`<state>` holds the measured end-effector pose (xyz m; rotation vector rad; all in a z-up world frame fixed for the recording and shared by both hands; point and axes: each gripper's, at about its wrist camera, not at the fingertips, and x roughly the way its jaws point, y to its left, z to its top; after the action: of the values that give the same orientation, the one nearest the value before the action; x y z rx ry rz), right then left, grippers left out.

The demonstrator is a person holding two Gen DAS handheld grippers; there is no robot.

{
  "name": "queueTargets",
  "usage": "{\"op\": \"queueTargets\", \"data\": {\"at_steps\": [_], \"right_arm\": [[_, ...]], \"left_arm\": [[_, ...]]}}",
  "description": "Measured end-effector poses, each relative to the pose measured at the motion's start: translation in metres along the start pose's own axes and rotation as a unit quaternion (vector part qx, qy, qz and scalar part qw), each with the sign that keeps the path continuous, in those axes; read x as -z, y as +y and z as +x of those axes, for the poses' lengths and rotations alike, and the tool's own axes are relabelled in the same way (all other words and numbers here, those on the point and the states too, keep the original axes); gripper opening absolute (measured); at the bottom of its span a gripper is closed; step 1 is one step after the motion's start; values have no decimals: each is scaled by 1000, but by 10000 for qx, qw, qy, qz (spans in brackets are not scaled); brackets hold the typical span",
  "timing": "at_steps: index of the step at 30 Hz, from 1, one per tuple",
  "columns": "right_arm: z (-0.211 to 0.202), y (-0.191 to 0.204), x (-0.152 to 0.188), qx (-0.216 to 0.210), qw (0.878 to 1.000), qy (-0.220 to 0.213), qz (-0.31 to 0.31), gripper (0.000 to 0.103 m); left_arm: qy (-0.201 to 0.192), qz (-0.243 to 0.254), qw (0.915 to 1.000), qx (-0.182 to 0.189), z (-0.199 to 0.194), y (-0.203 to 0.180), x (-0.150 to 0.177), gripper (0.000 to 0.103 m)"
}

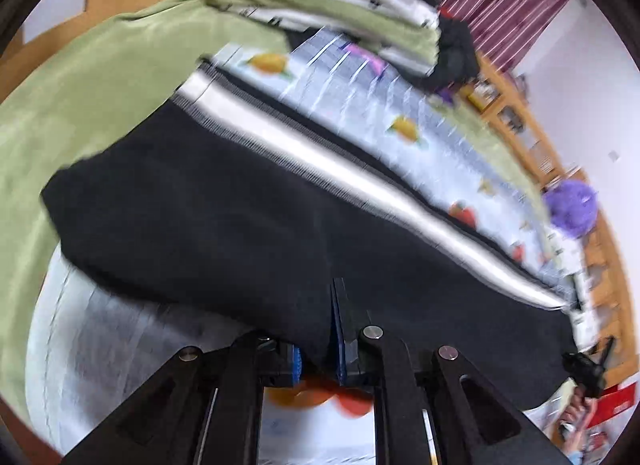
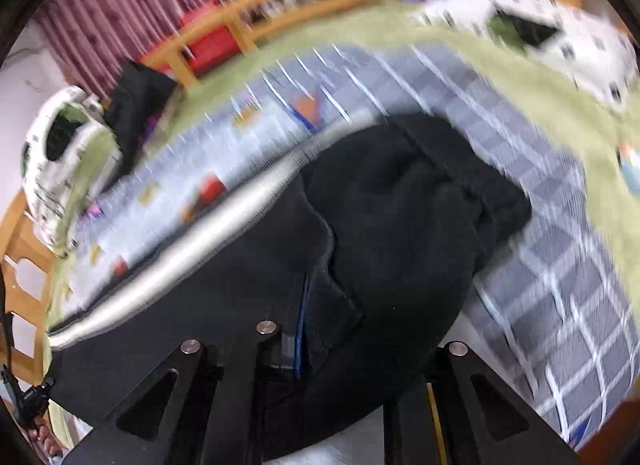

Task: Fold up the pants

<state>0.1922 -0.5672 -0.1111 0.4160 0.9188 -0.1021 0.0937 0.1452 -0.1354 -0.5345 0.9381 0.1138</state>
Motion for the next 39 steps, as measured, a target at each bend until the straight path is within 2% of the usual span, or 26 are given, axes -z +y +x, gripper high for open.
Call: {"op": "queueTargets", "data": {"at_steps": [1,3,5,7,8,9,10,14,15,16,17,18,19,21,22,24,25,27,28,29,32,36,39], "right_arm": [[6,-8,10,-10,9998,149,120,21],[4,-25,23,-107,9990,301,299,30],[-12,-33,30,-266,9989,9,395,37],[-29,-42,29,-256,9976,-429,482,59],[-34,-49,24,-210,9959,-635,613,63],[-34,-52,21,-194,9946,-707,730,71],[-29,-59,13,-190,9930,-710,924,72],[15,-91,-14,-513,9799,-390,1886,72],[28,-97,-22,-695,9725,-315,2200,64],[32,-96,-28,-592,9696,-332,2353,50],[31,-94,-37,-417,9715,-413,2298,46],[22,-83,-50,-340,9805,-620,1831,42],[9,-74,-58,-410,9845,-881,1463,40],[-24,-61,-70,-589,9827,-1486,932,40],[-32,-61,-72,-538,9817,-1599,886,41],[-31,-64,-76,-121,9855,-1499,788,48],[-22,-68,-77,33,9886,-1289,780,50],[2,-76,-75,399,9942,-580,812,50],[7,-78,-71,535,9943,-437,808,50],[7,-79,-66,661,9936,-412,822,50],[-13,-69,-55,911,9909,-707,692,51],[-46,-30,-52,1324,9842,-1166,118,51],[-51,3,-46,1385,9828,-1155,-396,52]], "left_arm": [[72,66,9998,-195,3,0,4,20],[251,117,9978,-600,4,1,10,32],[168,182,9968,-756,-6,3,14,37],[-5,259,9959,-869,-20,3,15,45],[-84,274,9956,-892,-24,2,15,49],[-149,253,9957,-882,-29,3,15,50],[-190,202,9960,-850,-32,3,14,50],[-338,109,9968,-717,-41,-2,13,50],[-397,145,9966,-704,-44,-6,12,50],[-437,197,9964,-703,-45,-11,9,50],[-484,267,9959,-715,-46,-16,8,50],[-550,365,9953,-711,-49,-20,5,50],[-589,460,9947,-700,-50,-25,3,50],[-639,651,9933,-712,-52,-33,0,50],[-654,703,9929,-698,-52,-35,-1,51],[-615,743,9936,-596,-43,-37,-5,52],[-598,756,9936,-582,-40,-37,-6,52],[-612,781,9931,-622,-29,-36,-14,52],[-628,781,9929,-646,-25,-35,-18,52],[-649,776,9927,-656,-22,-34,-21,52],[-782,688,9922,-680,-11,-24,-43,52],[-1018,593,9901,-764,9,-9,-74,52],[-1001,657,9889,-885,31,-1,-100,52]]}}
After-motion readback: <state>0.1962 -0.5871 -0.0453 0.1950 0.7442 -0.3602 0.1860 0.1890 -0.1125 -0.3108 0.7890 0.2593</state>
